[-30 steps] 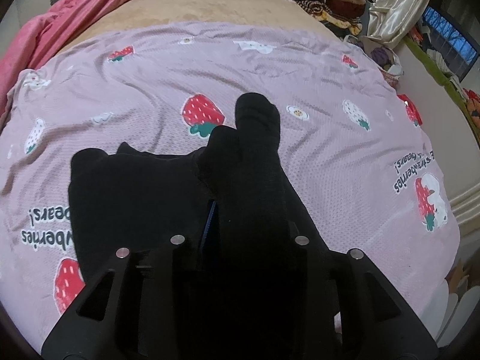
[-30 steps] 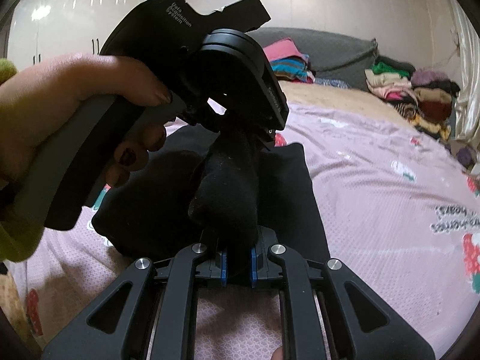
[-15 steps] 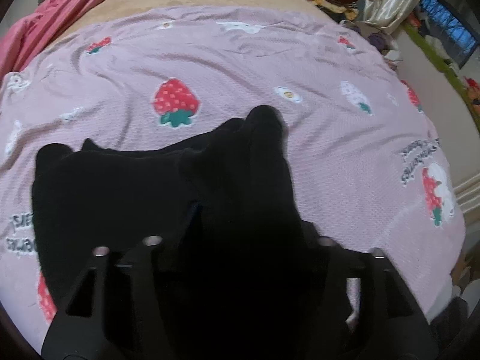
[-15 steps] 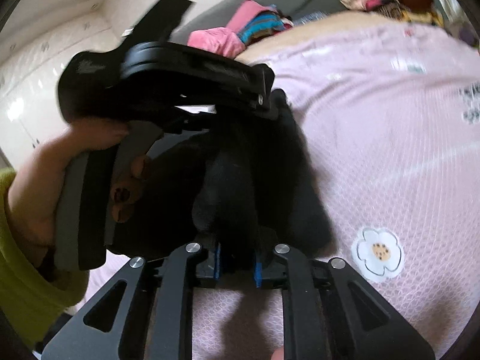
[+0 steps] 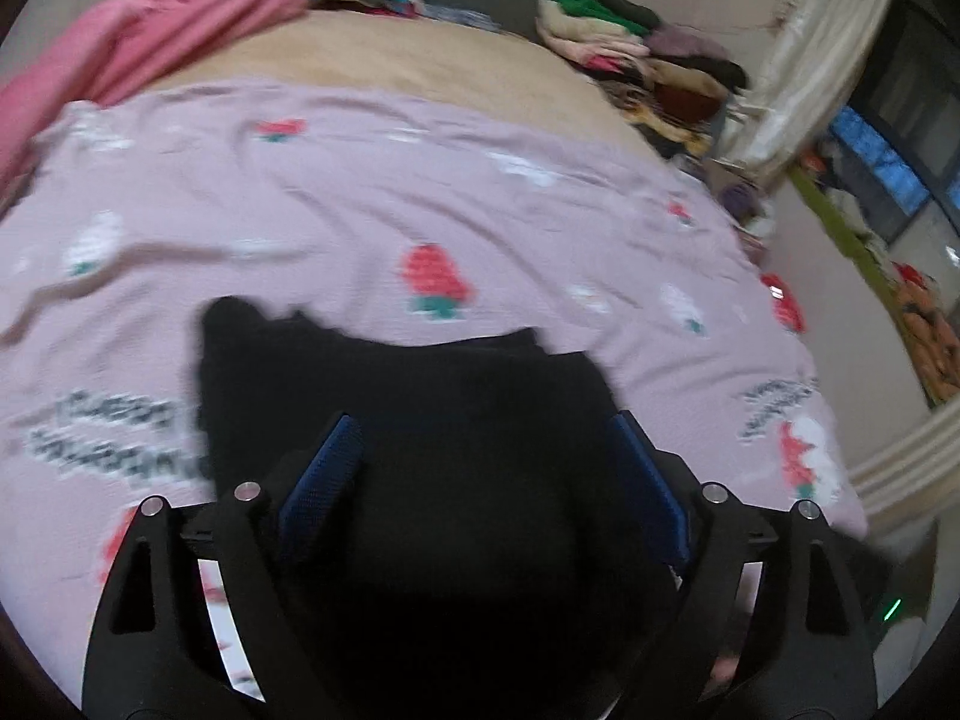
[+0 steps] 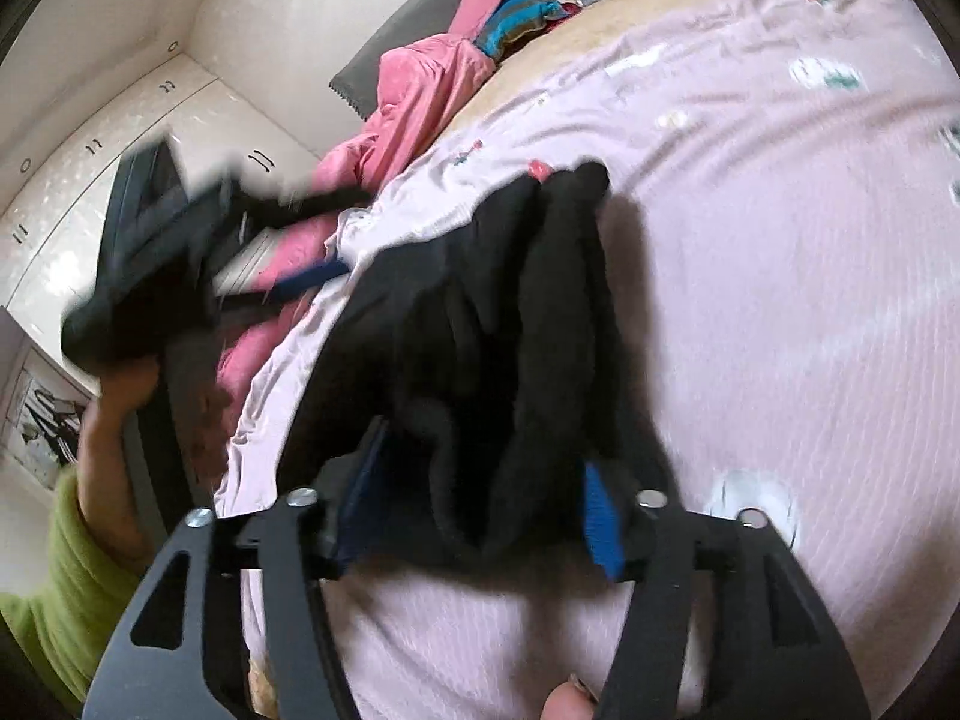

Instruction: Fold small clothes

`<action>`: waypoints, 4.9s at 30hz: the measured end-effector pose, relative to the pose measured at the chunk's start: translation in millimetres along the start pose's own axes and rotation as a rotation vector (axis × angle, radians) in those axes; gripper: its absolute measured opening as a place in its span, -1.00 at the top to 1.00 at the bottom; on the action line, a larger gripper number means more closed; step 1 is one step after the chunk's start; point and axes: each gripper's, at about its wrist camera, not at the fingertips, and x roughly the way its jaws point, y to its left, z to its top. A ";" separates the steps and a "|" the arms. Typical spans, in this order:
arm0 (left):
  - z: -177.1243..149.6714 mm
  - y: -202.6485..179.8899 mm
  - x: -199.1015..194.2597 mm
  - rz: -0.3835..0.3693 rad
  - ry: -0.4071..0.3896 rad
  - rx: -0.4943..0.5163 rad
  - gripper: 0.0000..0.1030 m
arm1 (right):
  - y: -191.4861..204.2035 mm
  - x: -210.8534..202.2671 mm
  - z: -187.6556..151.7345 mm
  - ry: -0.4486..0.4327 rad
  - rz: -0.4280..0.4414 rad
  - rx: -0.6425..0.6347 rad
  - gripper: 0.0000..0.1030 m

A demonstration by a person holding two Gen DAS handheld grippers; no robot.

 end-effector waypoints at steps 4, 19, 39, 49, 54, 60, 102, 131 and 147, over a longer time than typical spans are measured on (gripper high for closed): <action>-18.8 24.6 -8.8 0.066 -0.004 -0.002 -0.51 | 0.6 16.7 35.0 0.065 0.006 -0.016 -0.24; -62.0 28.9 -7.9 0.116 0.016 0.027 -0.52 | 50.7 57.5 91.7 0.051 -0.140 -0.355 0.81; -74.4 17.4 -8.7 0.132 0.025 0.075 -0.55 | -2.1 63.0 69.4 0.039 -0.307 -0.252 0.29; -80.8 15.1 -25.8 0.130 0.002 0.078 -0.65 | 14.4 23.8 53.5 -0.033 -0.361 -0.279 -0.18; -87.1 10.7 -43.6 0.127 -0.025 0.088 -0.81 | 39.6 -12.1 36.9 -0.112 -0.371 -0.325 -0.80; -98.1 5.3 -68.4 0.133 -0.068 0.107 -0.81 | 75.2 -52.0 8.6 -0.217 -0.391 -0.378 -0.91; -223.2 40.9 -133.7 0.179 -0.150 0.103 -0.82 | 100.3 -88.4 -168.5 -0.236 -0.551 -0.318 -0.91; -222.0 46.7 -134.7 0.219 -0.139 0.069 -0.82 | 106.8 -87.6 -171.4 -0.231 -0.565 -0.343 -0.91; -221.7 48.0 -137.7 0.233 -0.141 0.068 -0.82 | 108.6 -87.0 -170.6 -0.226 -0.565 -0.346 -0.91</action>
